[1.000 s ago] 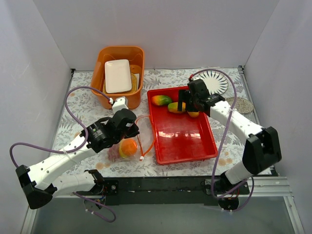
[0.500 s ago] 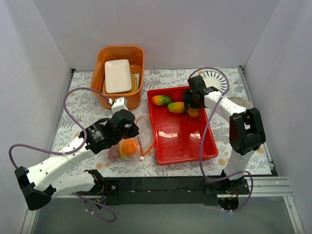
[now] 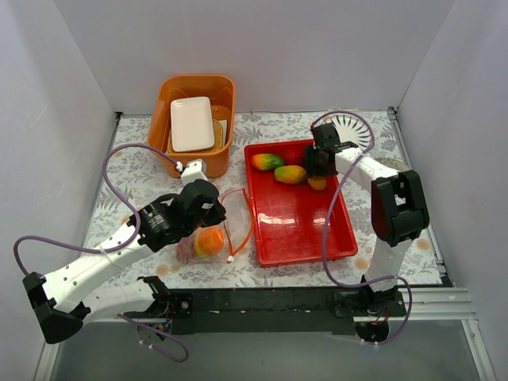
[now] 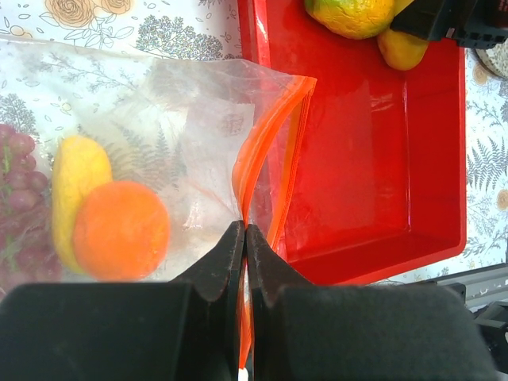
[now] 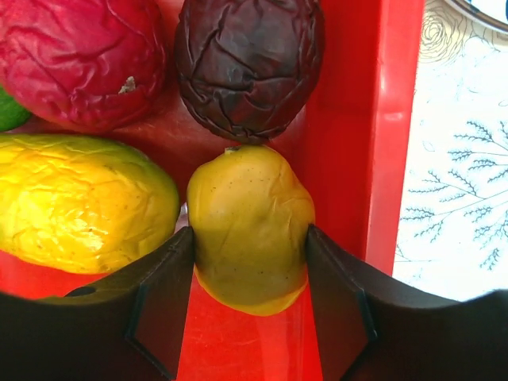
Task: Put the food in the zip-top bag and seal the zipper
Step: Pick up the fake fruit from the bin.
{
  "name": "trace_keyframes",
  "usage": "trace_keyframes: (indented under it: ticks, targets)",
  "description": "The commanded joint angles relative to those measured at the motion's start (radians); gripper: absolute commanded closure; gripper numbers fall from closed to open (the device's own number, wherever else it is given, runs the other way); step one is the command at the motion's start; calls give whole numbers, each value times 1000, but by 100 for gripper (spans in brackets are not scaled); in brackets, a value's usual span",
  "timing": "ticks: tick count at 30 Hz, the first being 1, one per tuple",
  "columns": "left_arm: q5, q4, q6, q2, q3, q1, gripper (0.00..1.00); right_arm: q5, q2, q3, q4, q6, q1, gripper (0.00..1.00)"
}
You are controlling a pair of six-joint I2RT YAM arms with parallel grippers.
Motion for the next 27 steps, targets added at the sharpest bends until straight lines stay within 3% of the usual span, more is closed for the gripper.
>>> trace_keyframes:
  ticks: [1,11,14,16,21,27]
  targets:
    - [-4,21,-4,-19,-8,5,100,-107,-30,-117,28,5,-3,61]
    - [0,27,2,-6,-8,8,100,-267,-255,-327,65,48,31,56]
    - [0,33,4,-5,-11,6,100,-279,-298,-360,45,48,66,51]
    - [1,38,7,-2,-14,6,100,-293,-311,-379,42,42,89,39]
    - [9,38,12,6,-6,8,100,-285,-302,-354,11,21,103,25]
    - [12,36,12,3,-8,8,100,-281,-289,-323,6,13,108,19]
